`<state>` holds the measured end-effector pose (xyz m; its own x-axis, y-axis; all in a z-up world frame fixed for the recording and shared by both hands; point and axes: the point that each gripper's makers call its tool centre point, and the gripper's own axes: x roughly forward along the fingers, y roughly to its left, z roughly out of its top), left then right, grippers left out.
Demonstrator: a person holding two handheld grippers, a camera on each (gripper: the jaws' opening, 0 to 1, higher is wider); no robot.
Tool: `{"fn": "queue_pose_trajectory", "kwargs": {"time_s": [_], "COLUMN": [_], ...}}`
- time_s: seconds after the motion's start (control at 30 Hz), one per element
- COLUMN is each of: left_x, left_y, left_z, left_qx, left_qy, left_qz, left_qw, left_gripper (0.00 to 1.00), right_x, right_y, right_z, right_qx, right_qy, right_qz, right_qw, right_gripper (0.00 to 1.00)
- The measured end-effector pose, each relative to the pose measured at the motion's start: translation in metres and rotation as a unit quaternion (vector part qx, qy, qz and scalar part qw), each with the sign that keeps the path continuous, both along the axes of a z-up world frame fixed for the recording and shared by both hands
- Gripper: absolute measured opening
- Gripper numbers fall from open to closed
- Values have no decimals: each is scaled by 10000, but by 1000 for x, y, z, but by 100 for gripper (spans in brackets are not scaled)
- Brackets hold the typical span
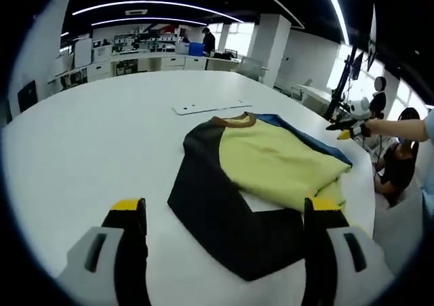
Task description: Fold the garment on the visible template until the final outline fits inside the template.
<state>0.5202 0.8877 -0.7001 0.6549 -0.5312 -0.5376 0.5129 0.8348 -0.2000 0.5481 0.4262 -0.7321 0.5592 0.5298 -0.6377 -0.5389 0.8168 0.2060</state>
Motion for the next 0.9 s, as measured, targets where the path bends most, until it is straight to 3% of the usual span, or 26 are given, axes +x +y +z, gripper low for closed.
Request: {"fn": "queue_pose_trajectory", "kwargs": {"time_s": [0.23, 0.47, 0.9], "left_x": [-9, -23, -51], "left_y": [-1, -7, -19], "left_z": [8, 13, 13], "left_qx": [1, -35, -144], "left_qy": [-6, -27, 4], "left_qz": [-26, -96, -159], "left_qw": [10000, 9999, 9998], "left_gripper": [92, 91, 89], "right_x": [-8, -32, -85], "right_y": [1, 13, 19], "right_z": [3, 12, 1], "right_qx": [28, 564, 808], "right_qy": [31, 294, 719], "right_qz": [-68, -95, -66], "right_qw": [10000, 9979, 9941], "right_gripper": [84, 55, 32]}}
